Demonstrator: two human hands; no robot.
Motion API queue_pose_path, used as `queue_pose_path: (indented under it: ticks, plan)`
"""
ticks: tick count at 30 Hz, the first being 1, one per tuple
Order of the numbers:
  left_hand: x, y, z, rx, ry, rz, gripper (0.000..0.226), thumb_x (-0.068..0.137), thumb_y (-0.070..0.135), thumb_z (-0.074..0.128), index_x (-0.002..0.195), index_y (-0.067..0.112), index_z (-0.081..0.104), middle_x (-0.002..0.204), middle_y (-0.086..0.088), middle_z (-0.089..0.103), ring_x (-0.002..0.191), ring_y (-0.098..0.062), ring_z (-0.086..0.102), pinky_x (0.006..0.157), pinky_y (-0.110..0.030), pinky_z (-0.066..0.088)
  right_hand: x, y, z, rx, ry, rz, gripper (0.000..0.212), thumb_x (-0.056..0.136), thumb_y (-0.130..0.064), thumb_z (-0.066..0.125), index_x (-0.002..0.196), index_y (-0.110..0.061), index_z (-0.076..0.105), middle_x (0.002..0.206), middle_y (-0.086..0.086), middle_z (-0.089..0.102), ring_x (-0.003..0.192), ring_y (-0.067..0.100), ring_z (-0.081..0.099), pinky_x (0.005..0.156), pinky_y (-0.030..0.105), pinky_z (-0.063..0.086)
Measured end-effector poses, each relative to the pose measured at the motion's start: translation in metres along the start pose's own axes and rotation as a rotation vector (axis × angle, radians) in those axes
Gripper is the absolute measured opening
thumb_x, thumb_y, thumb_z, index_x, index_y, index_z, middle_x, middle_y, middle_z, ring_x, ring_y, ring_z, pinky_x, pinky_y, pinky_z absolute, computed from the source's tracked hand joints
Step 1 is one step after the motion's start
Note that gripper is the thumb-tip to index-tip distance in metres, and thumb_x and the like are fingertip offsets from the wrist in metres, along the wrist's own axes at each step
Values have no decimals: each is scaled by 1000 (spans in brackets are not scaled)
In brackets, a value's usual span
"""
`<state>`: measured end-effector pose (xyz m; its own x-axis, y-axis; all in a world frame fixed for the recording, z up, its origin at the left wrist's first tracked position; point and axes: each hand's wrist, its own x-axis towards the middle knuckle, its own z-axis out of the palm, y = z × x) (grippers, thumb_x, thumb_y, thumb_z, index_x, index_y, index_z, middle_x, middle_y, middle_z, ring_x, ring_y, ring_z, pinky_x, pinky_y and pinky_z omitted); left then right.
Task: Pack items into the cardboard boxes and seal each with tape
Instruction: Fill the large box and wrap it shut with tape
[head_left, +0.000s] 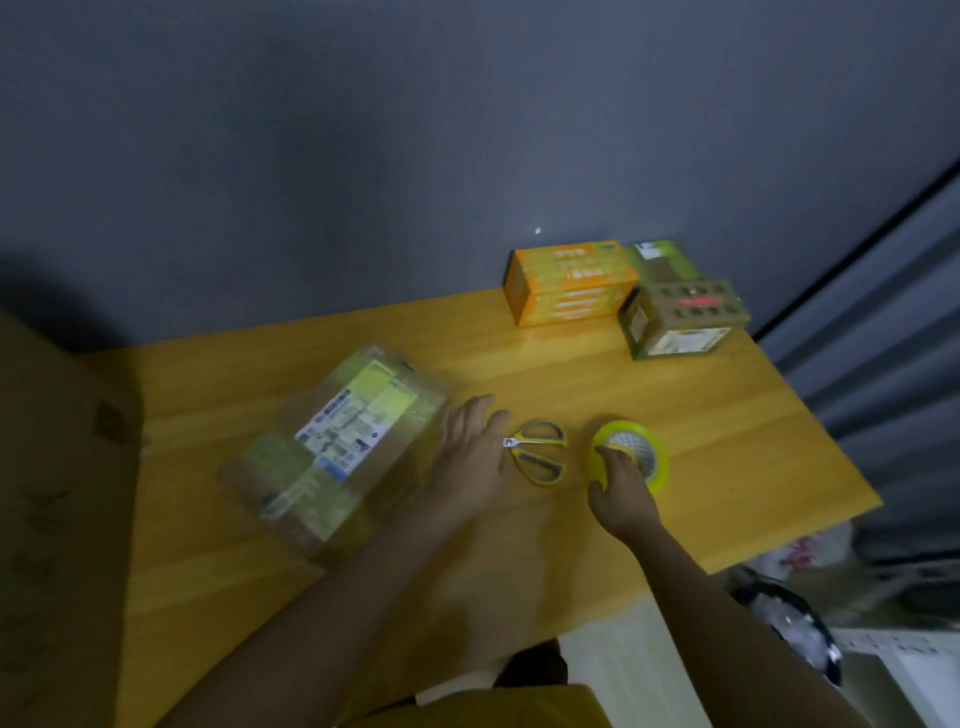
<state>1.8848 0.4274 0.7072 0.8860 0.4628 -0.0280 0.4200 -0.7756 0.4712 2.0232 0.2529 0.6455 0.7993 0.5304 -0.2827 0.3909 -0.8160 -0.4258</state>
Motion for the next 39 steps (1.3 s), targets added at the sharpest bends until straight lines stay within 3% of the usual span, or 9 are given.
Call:
queue_pose_path:
  ticks: [5,8,12,14,20,24,31,35,39]
  plan:
    - [30,47,55,-124,-163,-44,45,92,12,46,137,11,42,142,-11,38,134,-25,32,109,-30,22,28,56,-4,-440,-197,-77,67,91,-34,57,147,-14,26,142,9,42,130,28,43,100,34,36]
    - [47,70,89,-204,-302,-147,49,98,14,43,145,6,32,146,-14,37,135,-27,34,107,-33,28,43,76,-7,-641,-238,-241,51,94,-35,50,140,-20,36,134,2,52,127,23,45,99,36,29]
    - [72,94,125,-279,-406,-262,65,100,18,46,152,5,10,160,-11,10,147,-21,13,114,-28,12,56,93,-24,-580,-260,-386,43,95,-29,46,137,-19,42,137,2,49,131,21,40,100,39,21]
    - [86,106,131,-413,-403,-305,69,98,15,51,152,8,9,161,-8,7,148,-20,10,113,-26,16,58,103,-36,-456,-233,-412,46,95,-29,47,140,-21,40,140,0,47,134,21,36,99,39,19]
    - [98,132,127,-397,-119,-206,44,96,19,55,138,8,48,137,-10,48,125,-24,48,100,-30,38,61,121,-59,-26,-177,-389,61,89,-42,39,144,-15,41,127,6,55,122,24,47,82,31,18]
    - [96,143,110,-360,80,-154,28,96,14,56,123,7,60,118,-10,56,104,-22,59,88,-28,44,72,112,-70,106,-145,-398,41,96,-32,51,129,-8,52,106,3,54,109,28,51,83,34,24]
    - [96,134,60,-296,249,-50,9,91,6,60,98,2,64,99,-13,61,92,-28,59,78,-31,43,75,67,-92,194,-101,-548,21,93,-34,55,102,-16,54,91,-4,48,93,23,50,82,37,28]
    - [86,123,14,-258,316,15,10,88,4,48,84,11,54,86,-5,54,84,-26,52,69,-26,32,63,28,-115,196,-144,-688,37,88,-47,47,107,-16,56,91,0,56,93,24,53,92,39,34]
    - [68,102,-20,-222,362,-73,27,84,-6,47,86,20,40,87,-1,46,84,-22,44,68,-26,24,46,-19,-133,259,-87,-775,43,83,-59,49,100,-20,55,78,-1,57,71,26,56,61,42,42]
